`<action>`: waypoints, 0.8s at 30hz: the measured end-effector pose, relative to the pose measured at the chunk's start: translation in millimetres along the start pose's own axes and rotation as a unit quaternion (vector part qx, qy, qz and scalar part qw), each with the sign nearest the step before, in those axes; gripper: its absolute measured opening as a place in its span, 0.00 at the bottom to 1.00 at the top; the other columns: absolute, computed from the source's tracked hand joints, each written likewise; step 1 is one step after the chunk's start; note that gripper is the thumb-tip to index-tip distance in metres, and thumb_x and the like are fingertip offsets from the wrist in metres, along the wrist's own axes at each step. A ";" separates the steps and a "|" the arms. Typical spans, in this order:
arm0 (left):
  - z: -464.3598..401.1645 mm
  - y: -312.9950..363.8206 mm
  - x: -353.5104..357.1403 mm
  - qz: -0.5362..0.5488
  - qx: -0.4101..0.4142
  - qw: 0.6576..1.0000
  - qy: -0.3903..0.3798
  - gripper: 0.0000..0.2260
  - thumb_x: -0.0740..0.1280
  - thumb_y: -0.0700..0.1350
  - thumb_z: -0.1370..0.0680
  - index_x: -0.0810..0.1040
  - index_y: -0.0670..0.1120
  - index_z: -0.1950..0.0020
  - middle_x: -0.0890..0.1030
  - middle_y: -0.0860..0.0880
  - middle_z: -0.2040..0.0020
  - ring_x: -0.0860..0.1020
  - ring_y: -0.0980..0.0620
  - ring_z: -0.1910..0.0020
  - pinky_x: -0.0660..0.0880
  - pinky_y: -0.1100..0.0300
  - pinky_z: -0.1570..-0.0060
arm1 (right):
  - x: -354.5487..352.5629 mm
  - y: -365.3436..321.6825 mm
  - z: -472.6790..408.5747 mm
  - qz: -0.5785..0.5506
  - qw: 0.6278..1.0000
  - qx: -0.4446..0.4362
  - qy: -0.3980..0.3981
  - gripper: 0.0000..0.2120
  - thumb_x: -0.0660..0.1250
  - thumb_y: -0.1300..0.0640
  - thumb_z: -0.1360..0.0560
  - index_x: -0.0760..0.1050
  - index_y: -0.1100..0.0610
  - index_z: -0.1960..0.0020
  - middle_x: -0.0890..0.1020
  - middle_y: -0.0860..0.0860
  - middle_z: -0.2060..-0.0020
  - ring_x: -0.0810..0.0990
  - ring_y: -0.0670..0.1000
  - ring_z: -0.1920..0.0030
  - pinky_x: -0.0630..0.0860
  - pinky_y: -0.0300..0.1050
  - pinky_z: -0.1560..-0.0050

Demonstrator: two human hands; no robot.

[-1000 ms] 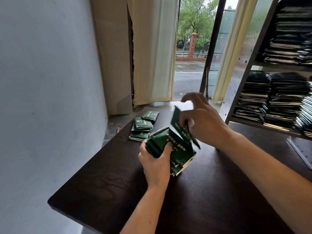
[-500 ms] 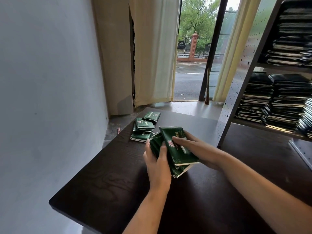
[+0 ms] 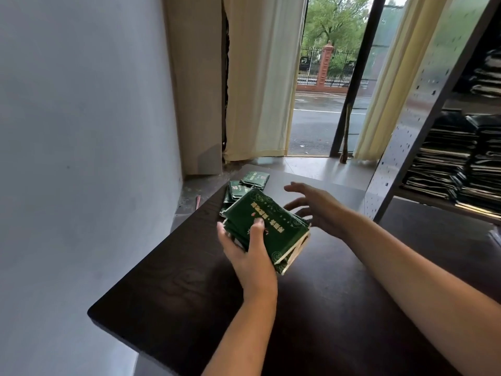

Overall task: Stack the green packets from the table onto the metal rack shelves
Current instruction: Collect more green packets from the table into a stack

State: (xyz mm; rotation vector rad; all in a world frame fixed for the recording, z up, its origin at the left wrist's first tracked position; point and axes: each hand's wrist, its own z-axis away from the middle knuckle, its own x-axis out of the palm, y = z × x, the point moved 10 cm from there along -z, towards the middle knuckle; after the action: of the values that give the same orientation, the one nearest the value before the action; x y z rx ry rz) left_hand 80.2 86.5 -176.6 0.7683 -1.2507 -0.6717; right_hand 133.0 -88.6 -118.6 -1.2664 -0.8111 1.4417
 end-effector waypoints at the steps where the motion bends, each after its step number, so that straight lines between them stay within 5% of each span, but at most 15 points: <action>1: -1.1 2.6 -6.8 0.000 0.011 1.000 0.026 0.40 0.74 0.55 0.30 0.57 0.67 0.23 0.71 0.49 0.29 0.78 0.48 0.38 0.80 0.47 0.41 | 1.8 -3.0 -13.3 0.041 0.999 -0.002 0.020 0.23 0.57 0.44 0.16 0.67 0.54 0.25 0.79 0.60 0.43 0.80 0.57 0.50 0.78 0.46 0.58; 4: -0.2 12.1 -20.7 -0.006 0.047 0.995 0.087 0.39 0.73 0.50 0.24 0.53 0.66 0.21 0.66 0.51 0.28 0.77 0.50 0.38 0.80 0.53 0.46 | 16.2 -18.8 -54.2 0.189 0.979 -0.053 0.063 0.22 0.60 0.46 0.17 0.68 0.54 0.26 0.75 0.60 0.33 0.75 0.59 0.36 0.78 0.54 0.40; 6: -0.5 16.5 -26.2 -0.010 0.066 0.991 0.112 0.38 0.72 0.49 0.23 0.52 0.65 0.21 0.65 0.51 0.28 0.77 0.52 0.38 0.80 0.52 0.43 | 29.1 -28.7 -77.4 0.289 0.951 -0.081 0.081 0.26 0.62 0.42 0.19 0.66 0.49 0.24 0.69 0.59 0.27 0.68 0.60 0.28 0.67 0.54 0.29; 11: -5.3 18.4 -38.4 -0.007 0.068 0.984 0.164 0.38 0.72 0.48 0.23 0.53 0.64 0.21 0.68 0.50 0.30 0.78 0.55 0.40 0.80 0.59 0.48 | 76.8 -33.6 -133.0 0.438 0.891 -0.108 0.042 0.35 0.60 0.25 0.27 0.61 0.35 0.23 0.52 0.57 0.20 0.44 0.62 0.20 0.55 0.68 0.24; 15: -8.4 16.6 -41.3 0.017 0.067 0.983 0.171 0.38 0.72 0.47 0.23 0.53 0.64 0.21 0.69 0.50 0.30 0.79 0.54 0.41 0.81 0.65 0.57 | 100.2 -31.5 -160.3 0.484 0.867 -0.114 0.023 0.47 0.55 0.18 0.38 0.56 0.33 0.22 0.38 0.55 0.19 0.30 0.64 0.22 0.40 0.78 0.30; 19: -8.3 13.7 -42.9 0.020 0.058 0.984 0.168 0.37 0.73 0.48 0.23 0.55 0.67 0.22 0.71 0.50 0.32 0.80 0.53 0.41 0.82 0.57 0.48 | 104.9 -13.9 -170.4 0.510 0.855 -0.093 -0.017 0.51 0.53 0.20 0.43 0.52 0.33 0.21 0.38 0.56 0.19 0.31 0.66 0.22 0.42 0.80 0.29; 24: -12.4 11.3 -40.8 0.024 0.065 0.984 0.164 0.35 0.73 0.50 0.24 0.58 0.70 0.25 0.71 0.49 0.31 0.80 0.50 0.41 0.82 0.51 0.46 | 98.4 2.1 -177.2 0.525 0.847 -0.079 -0.023 0.37 0.59 0.26 0.27 0.55 0.33 0.22 0.46 0.56 0.19 0.43 0.64 0.20 0.49 0.72 0.24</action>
State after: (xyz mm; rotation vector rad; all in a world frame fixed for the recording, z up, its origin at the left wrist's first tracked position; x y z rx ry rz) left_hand 84.8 127.4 -192.2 0.9141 -1.0145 -0.4061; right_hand 309.6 -17.8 -188.5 -1.9531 -0.2071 2.2836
